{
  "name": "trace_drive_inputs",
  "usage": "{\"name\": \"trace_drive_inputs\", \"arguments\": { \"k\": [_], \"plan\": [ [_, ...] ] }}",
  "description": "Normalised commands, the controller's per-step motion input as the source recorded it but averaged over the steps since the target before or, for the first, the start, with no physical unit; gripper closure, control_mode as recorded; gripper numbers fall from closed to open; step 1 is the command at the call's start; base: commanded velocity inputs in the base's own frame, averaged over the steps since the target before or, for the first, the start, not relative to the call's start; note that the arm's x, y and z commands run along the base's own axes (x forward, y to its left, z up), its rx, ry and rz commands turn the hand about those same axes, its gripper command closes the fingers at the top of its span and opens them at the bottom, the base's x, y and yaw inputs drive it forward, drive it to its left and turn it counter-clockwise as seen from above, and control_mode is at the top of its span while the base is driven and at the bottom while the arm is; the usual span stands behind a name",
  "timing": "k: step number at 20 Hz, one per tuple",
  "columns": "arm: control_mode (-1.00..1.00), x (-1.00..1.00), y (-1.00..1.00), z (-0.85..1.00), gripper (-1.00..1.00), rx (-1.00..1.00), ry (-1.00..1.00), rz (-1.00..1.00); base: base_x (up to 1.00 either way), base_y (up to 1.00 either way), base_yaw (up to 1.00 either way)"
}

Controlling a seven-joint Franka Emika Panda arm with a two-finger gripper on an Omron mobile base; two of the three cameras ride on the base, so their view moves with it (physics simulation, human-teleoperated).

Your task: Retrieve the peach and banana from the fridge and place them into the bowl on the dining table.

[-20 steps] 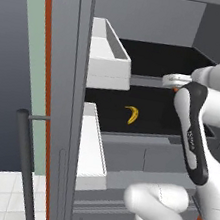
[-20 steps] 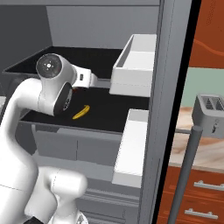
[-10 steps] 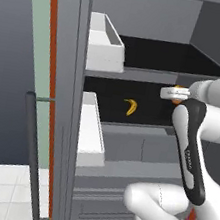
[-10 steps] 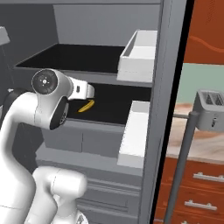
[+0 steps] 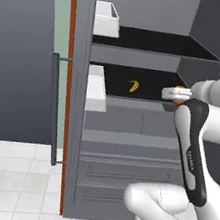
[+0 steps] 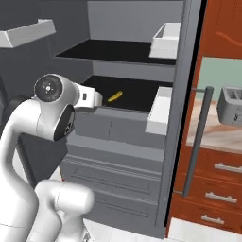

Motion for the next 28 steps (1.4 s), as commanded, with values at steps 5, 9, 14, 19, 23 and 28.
{"name": "trace_drive_inputs", "arguments": {
  "k": [5, 9, 14, 19, 23, 28],
  "plan": [
    [1.0, 0.0, 0.0, 0.0, 1.0, 0.0, 0.0, 0.0, -0.62, -0.01, 0.29],
    [1.0, 0.0, 0.0, 0.0, 1.0, 0.0, 0.0, 0.0, -0.62, -0.03, 0.3],
    [1.0, 0.0, 0.0, 0.0, 1.0, 0.0, 0.0, 0.0, -0.56, -0.2, 0.36],
    [1.0, 0.0, 0.0, 0.0, 1.0, 0.0, 0.0, 0.0, -0.49, -0.46, 0.44],
    [1.0, 0.0, 0.0, 0.0, 1.0, 0.0, 0.0, 0.0, -0.36, -0.66, 0.49],
    [1.0, 0.0, 0.0, 0.0, 1.0, 0.0, 0.0, 0.0, -0.06, -0.85, 0.55]
  ]
}}
